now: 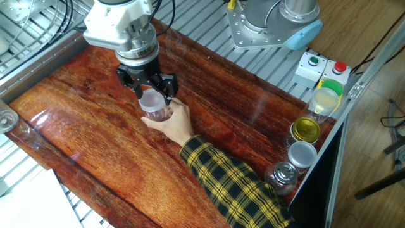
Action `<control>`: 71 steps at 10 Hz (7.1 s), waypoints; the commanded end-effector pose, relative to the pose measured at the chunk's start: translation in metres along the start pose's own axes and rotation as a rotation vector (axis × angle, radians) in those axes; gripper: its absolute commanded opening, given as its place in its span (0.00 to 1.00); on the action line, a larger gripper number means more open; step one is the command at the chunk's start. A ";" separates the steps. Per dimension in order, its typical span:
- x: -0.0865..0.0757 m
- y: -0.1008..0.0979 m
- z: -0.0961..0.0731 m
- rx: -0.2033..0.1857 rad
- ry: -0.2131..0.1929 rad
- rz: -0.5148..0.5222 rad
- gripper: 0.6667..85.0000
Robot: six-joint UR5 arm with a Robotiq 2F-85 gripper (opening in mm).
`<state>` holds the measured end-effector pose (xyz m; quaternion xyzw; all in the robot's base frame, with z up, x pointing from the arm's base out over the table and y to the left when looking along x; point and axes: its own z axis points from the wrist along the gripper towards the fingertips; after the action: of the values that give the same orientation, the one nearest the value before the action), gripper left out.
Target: Unscrew the lid from the jar
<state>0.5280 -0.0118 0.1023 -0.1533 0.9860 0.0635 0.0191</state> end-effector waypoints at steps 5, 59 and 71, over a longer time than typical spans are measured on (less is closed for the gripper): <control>-0.001 -0.006 -0.003 0.011 -0.007 0.045 0.84; 0.009 0.003 0.002 -0.027 0.015 0.018 0.85; 0.007 -0.005 0.003 0.010 0.032 0.175 0.76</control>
<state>0.5216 -0.0193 0.0952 -0.0755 0.9955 0.0570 -0.0019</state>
